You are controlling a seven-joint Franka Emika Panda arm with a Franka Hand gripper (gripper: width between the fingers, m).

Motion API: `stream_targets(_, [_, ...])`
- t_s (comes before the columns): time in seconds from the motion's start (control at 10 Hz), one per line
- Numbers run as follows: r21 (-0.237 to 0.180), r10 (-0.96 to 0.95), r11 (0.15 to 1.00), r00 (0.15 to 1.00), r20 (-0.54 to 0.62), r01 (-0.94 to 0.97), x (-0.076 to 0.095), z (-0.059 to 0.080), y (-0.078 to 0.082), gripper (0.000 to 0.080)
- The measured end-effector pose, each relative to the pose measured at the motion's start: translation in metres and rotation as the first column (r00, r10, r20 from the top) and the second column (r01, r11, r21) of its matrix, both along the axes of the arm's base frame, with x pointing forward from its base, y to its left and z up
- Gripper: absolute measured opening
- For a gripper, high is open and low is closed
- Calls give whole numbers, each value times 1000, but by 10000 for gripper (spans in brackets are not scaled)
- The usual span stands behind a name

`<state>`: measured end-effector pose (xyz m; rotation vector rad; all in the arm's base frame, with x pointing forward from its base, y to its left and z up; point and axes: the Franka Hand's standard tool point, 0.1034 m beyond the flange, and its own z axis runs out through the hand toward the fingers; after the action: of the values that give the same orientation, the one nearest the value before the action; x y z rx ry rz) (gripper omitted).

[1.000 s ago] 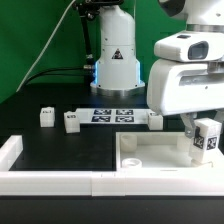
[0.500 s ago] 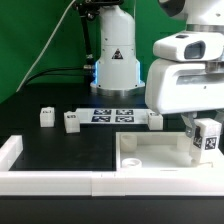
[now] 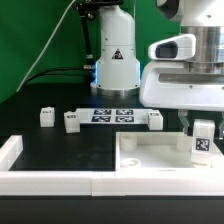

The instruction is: Assemble one leg

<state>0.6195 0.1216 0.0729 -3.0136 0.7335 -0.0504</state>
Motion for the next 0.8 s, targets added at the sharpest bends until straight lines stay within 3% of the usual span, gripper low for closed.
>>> stream_targets(0.3, [26,-338,941,941,-16,338,1,0,0,290])
stream_targets(0.6, [41,-358,933,933,-23,359,1,0,1,300])
stream_targets(0.7, [40,-349,936,937,-22,350,1,0,2,495])
stream_targets(0.8, [30,-242,970,970,-11,242,1,1,5,495])
